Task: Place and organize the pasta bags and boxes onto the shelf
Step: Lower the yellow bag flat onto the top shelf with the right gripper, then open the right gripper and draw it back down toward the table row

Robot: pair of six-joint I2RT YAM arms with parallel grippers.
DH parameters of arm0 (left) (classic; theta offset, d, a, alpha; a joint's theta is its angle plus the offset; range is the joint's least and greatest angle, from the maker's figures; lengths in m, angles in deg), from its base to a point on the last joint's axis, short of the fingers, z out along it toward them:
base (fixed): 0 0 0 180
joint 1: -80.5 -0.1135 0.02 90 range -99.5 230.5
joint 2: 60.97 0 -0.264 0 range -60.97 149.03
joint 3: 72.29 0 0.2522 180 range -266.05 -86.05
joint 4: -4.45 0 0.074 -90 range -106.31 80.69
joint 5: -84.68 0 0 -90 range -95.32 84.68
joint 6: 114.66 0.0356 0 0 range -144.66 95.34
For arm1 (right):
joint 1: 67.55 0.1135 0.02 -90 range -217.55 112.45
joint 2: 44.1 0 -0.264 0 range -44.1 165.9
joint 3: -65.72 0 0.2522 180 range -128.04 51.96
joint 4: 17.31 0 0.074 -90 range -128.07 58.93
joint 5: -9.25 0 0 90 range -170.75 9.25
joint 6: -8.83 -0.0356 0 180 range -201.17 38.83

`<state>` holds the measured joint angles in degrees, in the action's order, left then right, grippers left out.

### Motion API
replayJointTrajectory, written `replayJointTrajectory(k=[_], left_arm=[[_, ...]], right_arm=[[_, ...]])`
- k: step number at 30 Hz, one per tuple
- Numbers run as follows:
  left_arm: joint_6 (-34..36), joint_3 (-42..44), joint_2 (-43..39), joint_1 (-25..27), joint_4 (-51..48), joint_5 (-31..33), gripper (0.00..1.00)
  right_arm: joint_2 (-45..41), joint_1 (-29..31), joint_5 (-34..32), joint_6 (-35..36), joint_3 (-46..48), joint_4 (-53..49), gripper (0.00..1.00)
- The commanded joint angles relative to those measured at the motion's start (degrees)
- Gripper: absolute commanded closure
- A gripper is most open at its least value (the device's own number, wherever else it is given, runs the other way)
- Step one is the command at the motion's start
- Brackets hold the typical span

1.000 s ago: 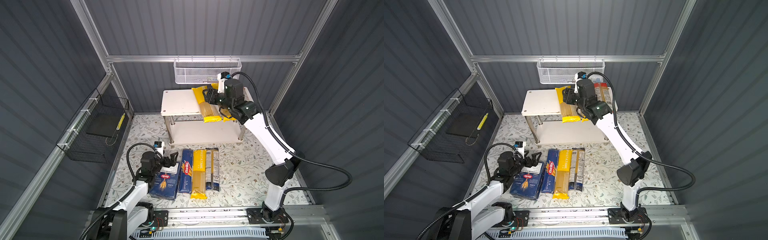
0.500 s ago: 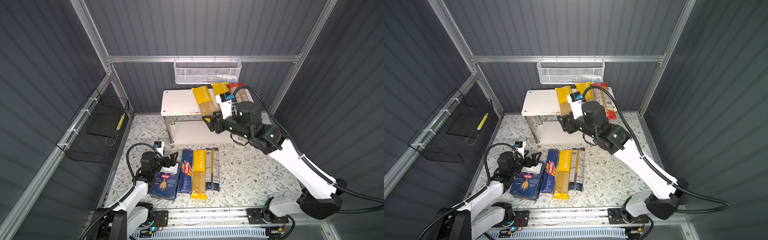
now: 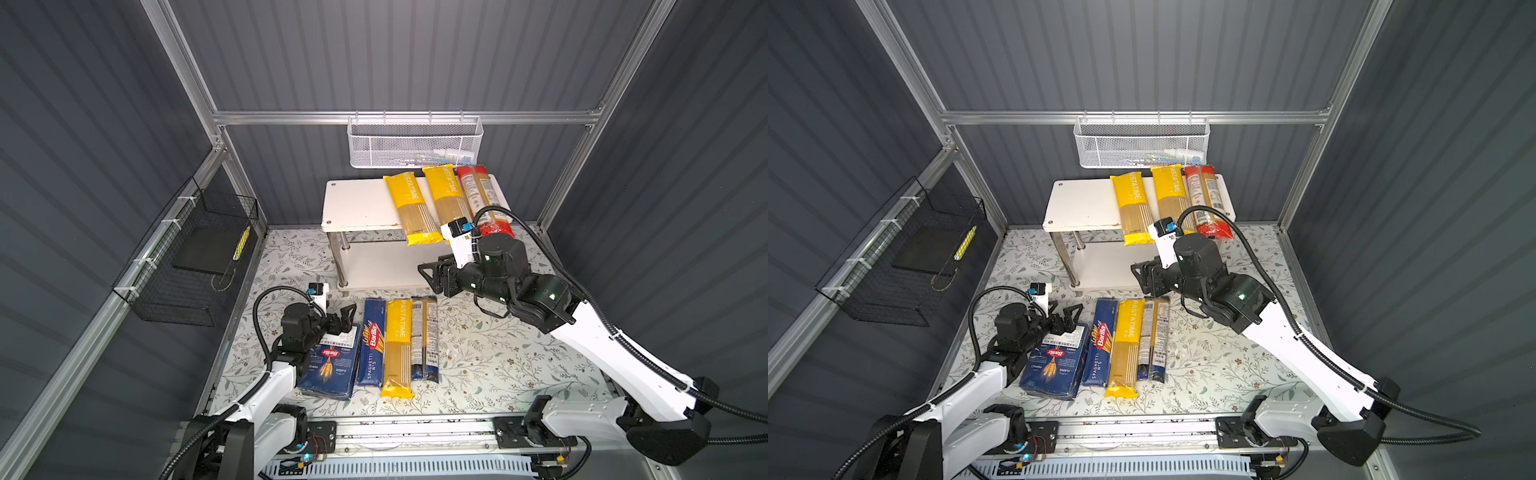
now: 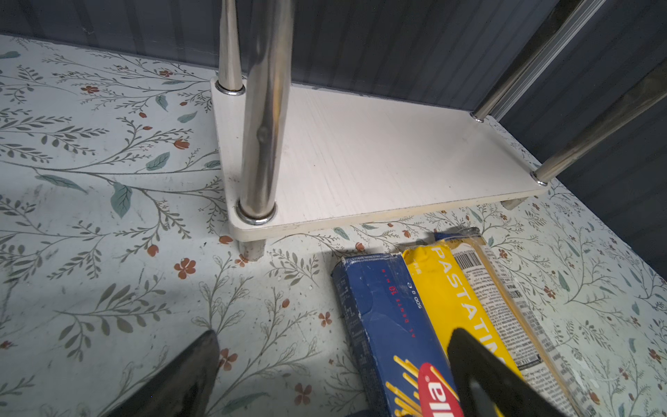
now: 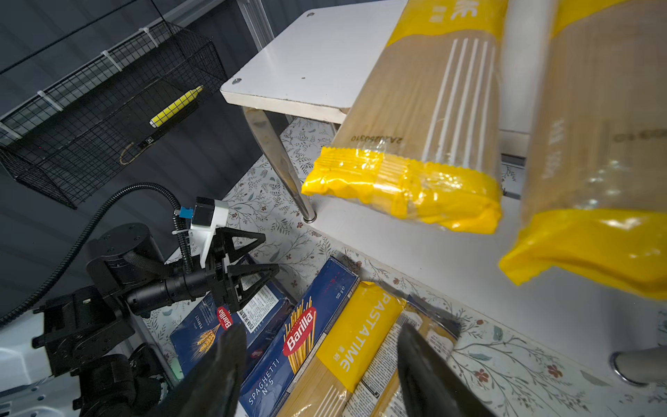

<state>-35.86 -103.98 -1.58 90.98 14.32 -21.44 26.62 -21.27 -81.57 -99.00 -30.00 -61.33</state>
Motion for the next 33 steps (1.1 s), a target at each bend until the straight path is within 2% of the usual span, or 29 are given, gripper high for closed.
replayJointTrajectory(k=[1, 13, 20, 25, 33], left_arm=[[-0.1, -0.8, 0.2, 0.2, 1.0, -0.2, 0.00], [-0.1, -0.8, -0.4, 0.3, 0.5, 0.1, 0.00], [-0.1, -0.8, -0.2, 0.3, 0.5, 0.1, 0.00], [-0.1, -0.7, -0.5, 0.3, 0.6, 0.1, 0.00], [-0.1, -0.7, -0.5, 0.2, 0.5, 0.3, 0.01]], right_arm=[[1.0, 0.0, 2.0, -1.0, -2.4, -1.0, 0.32], [5.9, -0.1, 1.9, -0.7, -9.0, -5.4, 0.29], [5.8, -0.1, 0.7, 0.2, -8.2, -3.7, 0.28], [8.4, -0.2, 4.2, 0.5, -10.8, -3.0, 0.28], [12.8, -0.2, 5.8, 2.2, -16.1, -3.3, 0.28]])
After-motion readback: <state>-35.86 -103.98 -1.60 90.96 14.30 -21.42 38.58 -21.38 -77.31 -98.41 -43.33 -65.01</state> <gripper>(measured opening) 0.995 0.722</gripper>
